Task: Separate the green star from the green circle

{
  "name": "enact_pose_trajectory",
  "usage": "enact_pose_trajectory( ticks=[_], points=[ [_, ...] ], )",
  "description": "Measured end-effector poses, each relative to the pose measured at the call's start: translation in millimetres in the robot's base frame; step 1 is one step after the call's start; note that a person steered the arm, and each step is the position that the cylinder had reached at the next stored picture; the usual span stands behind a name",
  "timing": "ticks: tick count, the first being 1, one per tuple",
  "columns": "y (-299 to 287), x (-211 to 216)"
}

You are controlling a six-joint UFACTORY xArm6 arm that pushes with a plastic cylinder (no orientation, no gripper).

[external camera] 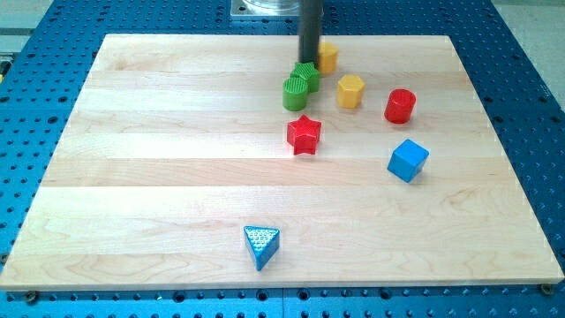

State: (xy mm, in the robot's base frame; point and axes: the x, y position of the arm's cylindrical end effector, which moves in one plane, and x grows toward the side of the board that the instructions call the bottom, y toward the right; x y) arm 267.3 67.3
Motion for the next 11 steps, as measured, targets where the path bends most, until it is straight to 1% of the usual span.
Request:
enact_pose_trajectory(
  ticks=[1,2,3,6,7,8,9,10,11],
  points=[
    [43.0,-16.6],
    [52.3,2.5],
    [33.0,25.5],
    [-39.4,32.9],
    [-70.6,46.6],
    [-65.8,53.5],
    [-44.8,60.2],
    [-51.3,66.1],
    [-92.8,66.1]
  ],
)
